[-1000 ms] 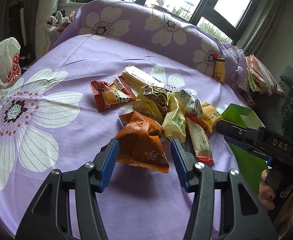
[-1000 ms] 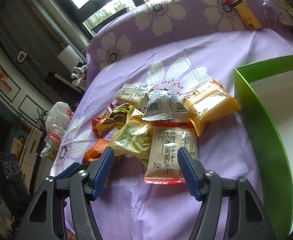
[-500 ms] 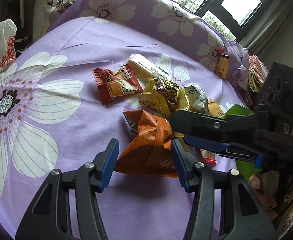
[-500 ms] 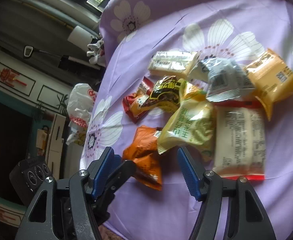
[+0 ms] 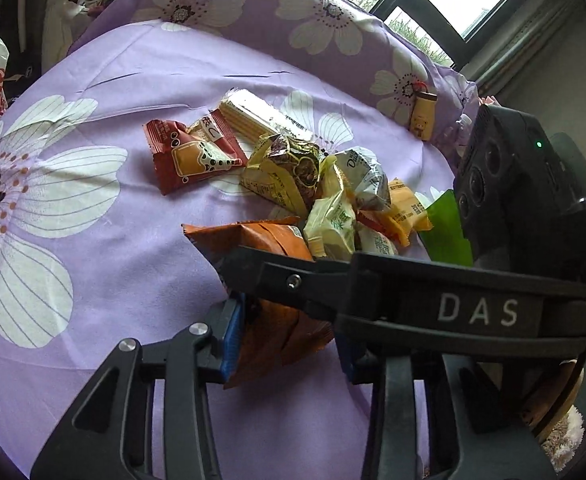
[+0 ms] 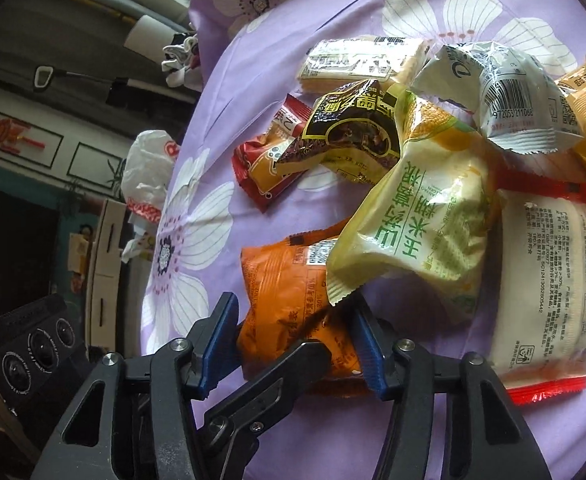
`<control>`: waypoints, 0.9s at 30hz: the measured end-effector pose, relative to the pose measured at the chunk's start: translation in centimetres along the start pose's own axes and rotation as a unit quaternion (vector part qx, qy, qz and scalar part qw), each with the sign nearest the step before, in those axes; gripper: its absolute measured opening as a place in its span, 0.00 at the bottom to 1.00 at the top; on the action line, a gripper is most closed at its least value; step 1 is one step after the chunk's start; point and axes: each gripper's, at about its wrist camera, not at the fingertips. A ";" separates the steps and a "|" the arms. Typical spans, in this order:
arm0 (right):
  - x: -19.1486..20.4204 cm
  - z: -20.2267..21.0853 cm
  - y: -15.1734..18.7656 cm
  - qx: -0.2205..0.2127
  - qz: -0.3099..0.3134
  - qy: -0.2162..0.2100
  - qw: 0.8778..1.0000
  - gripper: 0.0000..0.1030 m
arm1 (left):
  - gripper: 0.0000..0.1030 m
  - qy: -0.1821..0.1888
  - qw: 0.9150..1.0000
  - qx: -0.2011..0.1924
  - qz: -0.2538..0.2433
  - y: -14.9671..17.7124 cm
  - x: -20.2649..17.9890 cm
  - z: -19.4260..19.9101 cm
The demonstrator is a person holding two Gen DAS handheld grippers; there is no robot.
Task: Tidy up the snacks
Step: 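Lift the orange bag with the right gripper and carry it over the green box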
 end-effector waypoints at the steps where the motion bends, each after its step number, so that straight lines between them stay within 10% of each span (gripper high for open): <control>1: 0.2 0.3 0.0 -0.004 0.002 -0.002 1.000 0.53 | 0.36 0.002 1.000 -0.007 -0.007 0.1 -0.4 0.5; 16: 1.9 13.3 1.7 -0.172 0.059 -0.013 0.983 0.53 | 0.35 0.043 0.984 -0.107 -0.135 -1.2 -11.5 5.1; 27: -1.8 21.3 2.9 -0.261 0.026 0.003 0.965 0.53 | 0.35 0.089 0.969 -0.110 -0.201 -1.3 -18.7 3.9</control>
Point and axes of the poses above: each gripper's, at about its wrist camera, not at the fingertips, and z roughly against the way its jaws point, x to its left, y to its underside, and after that the axes turned 1 degree about z, right-handed
